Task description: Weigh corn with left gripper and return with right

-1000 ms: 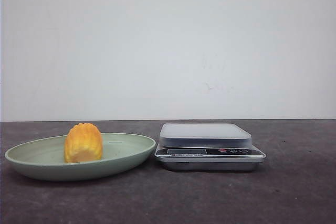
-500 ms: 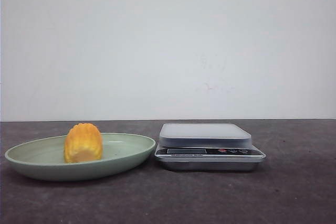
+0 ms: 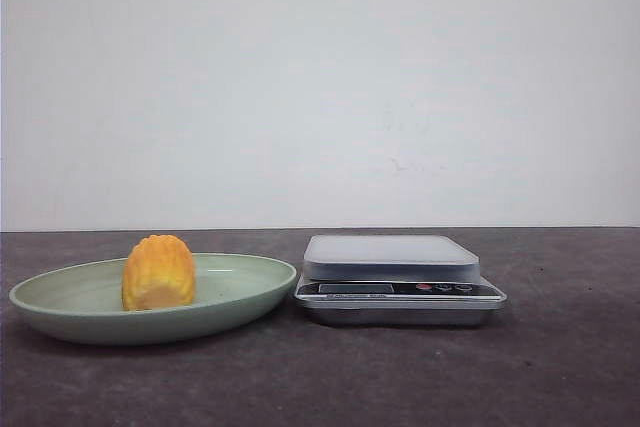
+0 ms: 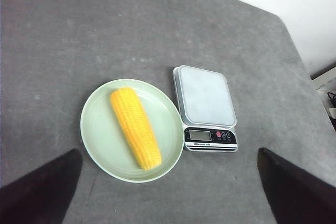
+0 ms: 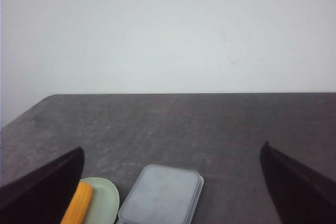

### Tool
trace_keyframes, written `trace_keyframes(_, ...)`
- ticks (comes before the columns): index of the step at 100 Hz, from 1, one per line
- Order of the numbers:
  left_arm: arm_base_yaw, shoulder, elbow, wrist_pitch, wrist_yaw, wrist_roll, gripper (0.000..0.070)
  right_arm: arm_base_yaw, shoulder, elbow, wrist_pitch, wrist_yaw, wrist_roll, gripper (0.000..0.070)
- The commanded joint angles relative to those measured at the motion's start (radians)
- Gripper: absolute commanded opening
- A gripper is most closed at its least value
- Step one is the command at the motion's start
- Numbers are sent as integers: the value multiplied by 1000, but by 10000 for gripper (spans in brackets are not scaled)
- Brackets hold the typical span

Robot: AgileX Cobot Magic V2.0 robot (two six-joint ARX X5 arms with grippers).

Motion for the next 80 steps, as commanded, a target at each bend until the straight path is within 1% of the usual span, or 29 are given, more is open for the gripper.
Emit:
trace_keyframes(1,-1,16,15,7,5,-25,700,4,2,12,-2,5,10,682)
trace_keyframes(6,-1,26,15,9,16,-32,700,4,2,12,-11,6,9,682)
trace_keyframes(13,-2,41,15,14,18,-40,660,4,2,10,-19,5,9,682)
trace_keyframes(34,-34,112,15,24,16,-37,660,4,3,8,-29,6,10,681)
trace_keyframes(53,-98,217,13,72,12,-37,659,4,11,8,-32,6,10,680)
trace_keyframes(80,-240,443,12,171,-97,-32,660,4,45,8,-82,6,9,680)
